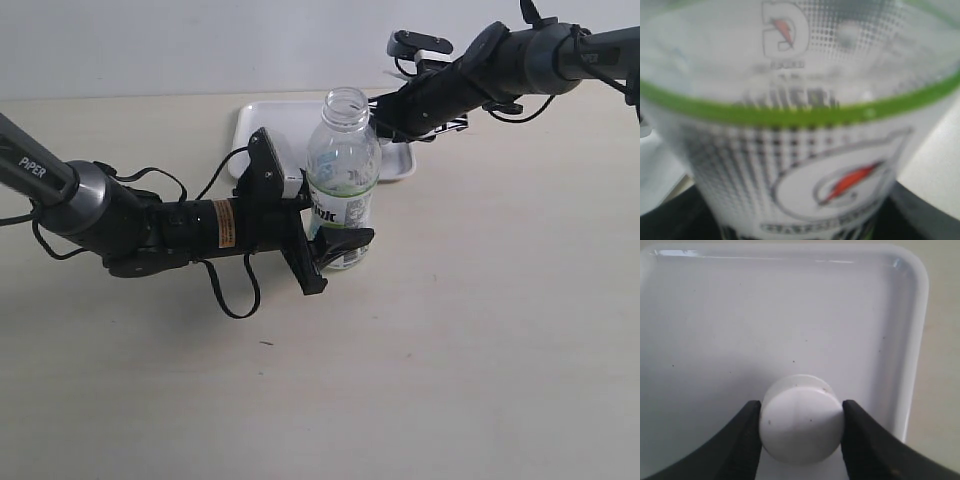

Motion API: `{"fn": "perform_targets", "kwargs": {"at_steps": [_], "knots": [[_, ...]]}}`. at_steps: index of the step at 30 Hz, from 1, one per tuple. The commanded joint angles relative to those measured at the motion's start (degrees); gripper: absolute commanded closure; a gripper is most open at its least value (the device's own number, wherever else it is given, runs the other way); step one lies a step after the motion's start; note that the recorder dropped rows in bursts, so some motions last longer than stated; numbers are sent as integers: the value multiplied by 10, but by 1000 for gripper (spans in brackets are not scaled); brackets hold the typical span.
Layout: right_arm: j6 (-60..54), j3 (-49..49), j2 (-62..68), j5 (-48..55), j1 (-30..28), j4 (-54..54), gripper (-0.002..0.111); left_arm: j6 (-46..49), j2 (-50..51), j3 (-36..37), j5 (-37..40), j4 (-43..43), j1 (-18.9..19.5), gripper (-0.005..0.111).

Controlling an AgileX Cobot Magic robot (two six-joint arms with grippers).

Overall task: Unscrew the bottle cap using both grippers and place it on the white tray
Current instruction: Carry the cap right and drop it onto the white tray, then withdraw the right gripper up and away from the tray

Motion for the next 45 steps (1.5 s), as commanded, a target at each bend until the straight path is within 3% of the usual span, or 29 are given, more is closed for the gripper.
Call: {"fn": "perform_targets", "kwargs": {"at_steps": [1,10,14,20,29,33,39,45], "knots": [[-5,-3,-2,6,0,-2,74,1,-5,1,6,7,-2,107],[-25,-3,-2,12,0,-3,57,1,-5,1,6,7,-2,107],[-25,-3,-2,12,0,-1,39,1,-5,1,6,6,-2,107],[-25,-3,-56,34,0,-11,39,1,-5,1,6,6,-2,107],[10,-3,-222,110,0,-140,39,1,-5,1,5,6,-2,106],[27,-3,-259,133,0,-158,39,1,-5,1,4,-4,-2,91],[28,-3,-291,143,0,-158,39,1,-5,1,4,-9,-2,56],[40,-3,-298,147,0,-155,39,1,-8,1,1,-26,-2,39]]}}
